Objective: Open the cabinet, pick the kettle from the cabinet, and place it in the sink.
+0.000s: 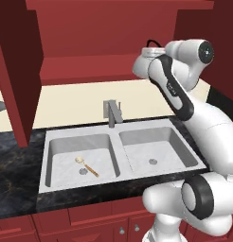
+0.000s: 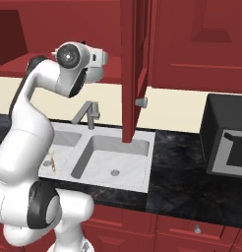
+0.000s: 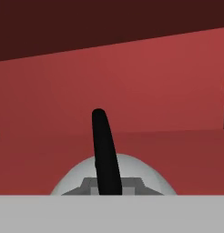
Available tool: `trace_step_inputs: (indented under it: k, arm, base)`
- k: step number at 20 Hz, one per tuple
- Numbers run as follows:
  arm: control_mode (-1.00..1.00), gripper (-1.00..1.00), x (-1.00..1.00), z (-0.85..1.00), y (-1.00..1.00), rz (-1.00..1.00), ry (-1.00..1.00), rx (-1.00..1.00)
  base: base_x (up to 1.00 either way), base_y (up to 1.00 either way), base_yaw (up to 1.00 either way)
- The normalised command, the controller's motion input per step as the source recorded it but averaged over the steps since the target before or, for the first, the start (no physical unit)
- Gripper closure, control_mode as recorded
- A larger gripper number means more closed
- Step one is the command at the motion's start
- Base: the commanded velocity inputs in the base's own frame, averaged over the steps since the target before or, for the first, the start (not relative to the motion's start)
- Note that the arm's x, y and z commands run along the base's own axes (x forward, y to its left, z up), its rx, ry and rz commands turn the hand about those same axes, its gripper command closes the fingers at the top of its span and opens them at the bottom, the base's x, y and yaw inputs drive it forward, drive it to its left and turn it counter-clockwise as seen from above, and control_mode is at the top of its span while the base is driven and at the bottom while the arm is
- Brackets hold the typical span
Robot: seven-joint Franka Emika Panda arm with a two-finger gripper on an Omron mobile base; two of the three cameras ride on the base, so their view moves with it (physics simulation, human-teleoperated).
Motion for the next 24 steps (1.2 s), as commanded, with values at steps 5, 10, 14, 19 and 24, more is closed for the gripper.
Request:
trace_step_inputs:
  k: [5, 10, 14, 19, 24]
  arm:
    - [-1.00, 1.00, -0.57, 0.04, 0.11, 0.00, 0.00, 0.03]
    - [-1.00, 1.00, -0.54, 0.09, 0.09, 0.00, 0.00, 0.04]
    - [-1.00, 1.00, -0.55, 0.04, 0.06, 0.00, 0.03, 0.01]
    - [-1.00, 1.00, -0.53, 0.00, 0.07, 0.00, 0.04, 0.00]
    - [-1.00, 1.00, -0.49, 0.00, 0.11, 0.00, 0.04, 0.00]
  base:
    - [0.00, 0.00, 0.00]
    - [0.00, 0.00, 0.00]
    - [0.00, 0.00, 0.00]
    - [0.00, 0.00, 0.00]
    - [0.00, 0.00, 0.00]
